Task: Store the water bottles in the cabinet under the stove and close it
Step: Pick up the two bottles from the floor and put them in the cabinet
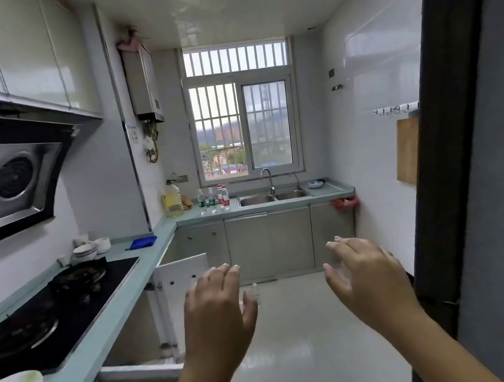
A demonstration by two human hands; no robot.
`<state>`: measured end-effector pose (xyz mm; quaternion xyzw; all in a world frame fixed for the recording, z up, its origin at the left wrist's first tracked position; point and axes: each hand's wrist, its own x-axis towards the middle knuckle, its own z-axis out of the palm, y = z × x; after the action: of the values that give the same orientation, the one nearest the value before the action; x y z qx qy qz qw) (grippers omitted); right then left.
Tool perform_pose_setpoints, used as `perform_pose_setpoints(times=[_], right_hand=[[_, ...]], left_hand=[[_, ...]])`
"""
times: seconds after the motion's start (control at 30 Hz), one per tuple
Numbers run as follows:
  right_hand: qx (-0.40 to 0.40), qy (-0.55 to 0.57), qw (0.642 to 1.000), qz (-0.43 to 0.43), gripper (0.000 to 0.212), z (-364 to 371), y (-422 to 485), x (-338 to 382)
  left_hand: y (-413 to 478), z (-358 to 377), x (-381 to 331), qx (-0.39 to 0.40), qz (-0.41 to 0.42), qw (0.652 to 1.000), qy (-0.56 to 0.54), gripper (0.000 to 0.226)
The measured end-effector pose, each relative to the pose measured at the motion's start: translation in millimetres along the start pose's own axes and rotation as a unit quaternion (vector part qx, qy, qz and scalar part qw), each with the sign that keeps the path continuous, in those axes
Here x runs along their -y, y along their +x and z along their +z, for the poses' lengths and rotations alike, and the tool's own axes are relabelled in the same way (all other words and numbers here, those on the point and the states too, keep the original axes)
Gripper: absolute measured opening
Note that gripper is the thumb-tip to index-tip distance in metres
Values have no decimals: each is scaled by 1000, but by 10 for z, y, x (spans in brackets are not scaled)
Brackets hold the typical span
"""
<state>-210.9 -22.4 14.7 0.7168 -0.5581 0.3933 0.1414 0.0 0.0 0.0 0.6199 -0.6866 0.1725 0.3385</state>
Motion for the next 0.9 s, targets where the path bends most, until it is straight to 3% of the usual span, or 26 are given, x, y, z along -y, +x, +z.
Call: perform_pose_setpoints(times=[0.27,0.67,0.9], right_hand=[[4,-55,998,9,35,767,59,-265],[100,-53,994,14,34,2712,914,-225],[145,-36,988,47,31,3636,1352,-1050]], left_hand=[[117,874,426,3,-17,1000,-24,46],[908,2335,1925,102,-75,992,-1,47],[1392,3503,1919,172,-109,979,-33,47]])
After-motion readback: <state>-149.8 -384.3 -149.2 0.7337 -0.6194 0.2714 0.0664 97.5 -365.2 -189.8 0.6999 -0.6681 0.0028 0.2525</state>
